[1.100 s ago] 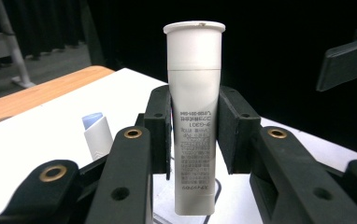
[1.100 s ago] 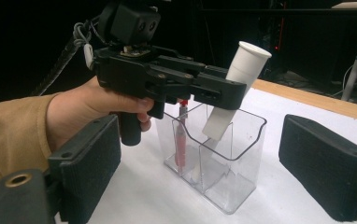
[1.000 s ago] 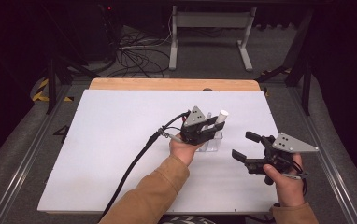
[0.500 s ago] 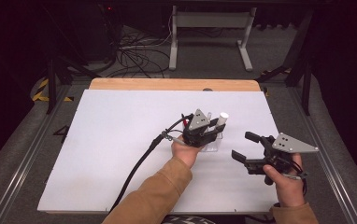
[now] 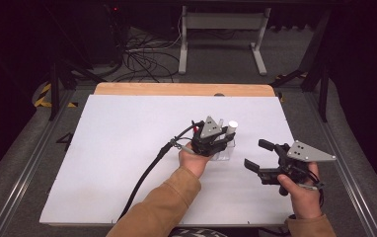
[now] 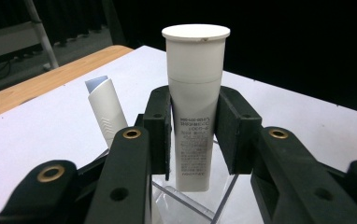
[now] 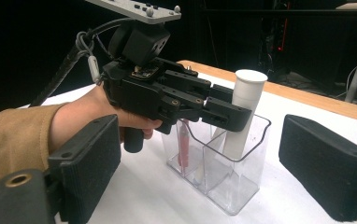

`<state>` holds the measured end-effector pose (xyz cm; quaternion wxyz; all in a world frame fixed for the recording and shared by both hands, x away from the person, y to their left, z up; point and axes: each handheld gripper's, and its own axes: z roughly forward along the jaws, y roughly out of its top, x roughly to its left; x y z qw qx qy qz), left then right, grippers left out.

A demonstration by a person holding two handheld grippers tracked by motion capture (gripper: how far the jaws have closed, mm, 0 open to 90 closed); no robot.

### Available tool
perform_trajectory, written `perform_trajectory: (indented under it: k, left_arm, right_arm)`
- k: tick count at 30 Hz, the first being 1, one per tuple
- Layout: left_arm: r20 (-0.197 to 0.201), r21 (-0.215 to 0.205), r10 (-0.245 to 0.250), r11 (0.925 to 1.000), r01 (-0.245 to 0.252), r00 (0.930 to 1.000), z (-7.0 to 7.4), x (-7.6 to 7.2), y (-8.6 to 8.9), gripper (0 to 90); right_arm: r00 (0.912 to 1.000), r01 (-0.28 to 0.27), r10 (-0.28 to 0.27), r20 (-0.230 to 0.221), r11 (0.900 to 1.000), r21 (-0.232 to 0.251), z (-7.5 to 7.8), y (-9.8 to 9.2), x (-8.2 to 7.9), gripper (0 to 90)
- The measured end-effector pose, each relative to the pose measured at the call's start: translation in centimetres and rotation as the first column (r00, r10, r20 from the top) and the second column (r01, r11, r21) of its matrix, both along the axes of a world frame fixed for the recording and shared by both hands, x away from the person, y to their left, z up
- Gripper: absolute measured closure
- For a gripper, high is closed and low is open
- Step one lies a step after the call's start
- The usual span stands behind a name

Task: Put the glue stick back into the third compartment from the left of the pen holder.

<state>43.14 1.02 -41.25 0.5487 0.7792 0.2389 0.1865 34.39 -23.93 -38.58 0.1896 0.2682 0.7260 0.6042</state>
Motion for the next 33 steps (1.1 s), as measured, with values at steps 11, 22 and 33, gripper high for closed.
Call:
perform_trajectory:
  k: [11, 22, 33]
  left_arm:
    - [-0.028, -0.008, -0.017, 0.9998, 0.017, 0.9995, 0.1, 0.1, 0.1, 61.9]
    - [-0.056, -0.071, -0.049, 0.9965, 0.045, 0.9972, 1.6, -0.2, 1.7, 31.2]
    - [-0.041, -0.082, -0.046, 0.9958, 0.043, 0.9981, 3.8, -1.4, 4.2, 20.8]
  right_arm:
    - [1.0, 0.003, -0.003, 0.001, 1.0, 0.001, 0.0, -0.1, 0.0, 13.3]
    - [1.0, 0.005, -0.005, -0.003, 1.0, 0.002, 0.0, -0.1, 0.1, 13.3]
    - [1.0, 0.005, -0.005, -0.004, 1.0, -0.002, -0.1, 0.1, 0.2, 13.3]
